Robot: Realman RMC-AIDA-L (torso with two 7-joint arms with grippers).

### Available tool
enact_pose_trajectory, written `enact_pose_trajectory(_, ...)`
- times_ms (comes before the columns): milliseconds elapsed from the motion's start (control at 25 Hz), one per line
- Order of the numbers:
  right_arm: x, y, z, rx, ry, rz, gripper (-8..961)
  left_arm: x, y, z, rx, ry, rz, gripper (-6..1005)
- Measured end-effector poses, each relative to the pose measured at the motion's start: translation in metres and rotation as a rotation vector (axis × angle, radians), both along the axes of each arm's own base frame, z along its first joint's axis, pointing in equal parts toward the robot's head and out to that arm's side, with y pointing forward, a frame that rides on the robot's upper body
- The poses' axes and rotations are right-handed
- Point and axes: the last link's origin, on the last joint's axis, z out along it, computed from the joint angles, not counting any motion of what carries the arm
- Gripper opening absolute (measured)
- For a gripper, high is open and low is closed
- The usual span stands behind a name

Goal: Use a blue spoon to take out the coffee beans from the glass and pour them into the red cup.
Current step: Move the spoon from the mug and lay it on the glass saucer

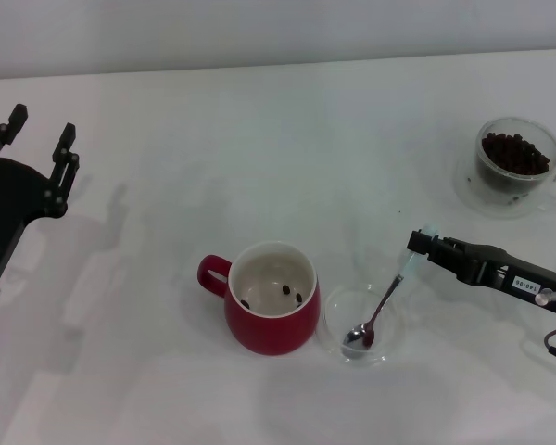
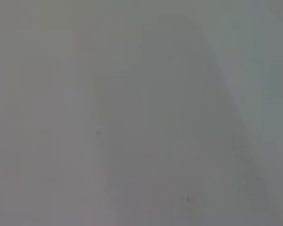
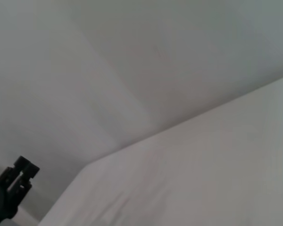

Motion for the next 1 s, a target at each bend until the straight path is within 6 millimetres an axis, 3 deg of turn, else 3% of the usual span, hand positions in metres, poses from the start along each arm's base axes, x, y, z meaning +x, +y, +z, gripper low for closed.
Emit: enact_pose_trajectory(1000, -0.0016, 0.0050, 0.0014, -0.010, -0.009, 0.009, 244, 0.0020, 0.0017, 0.0002, 0.001, -0.001, -0.007, 504)
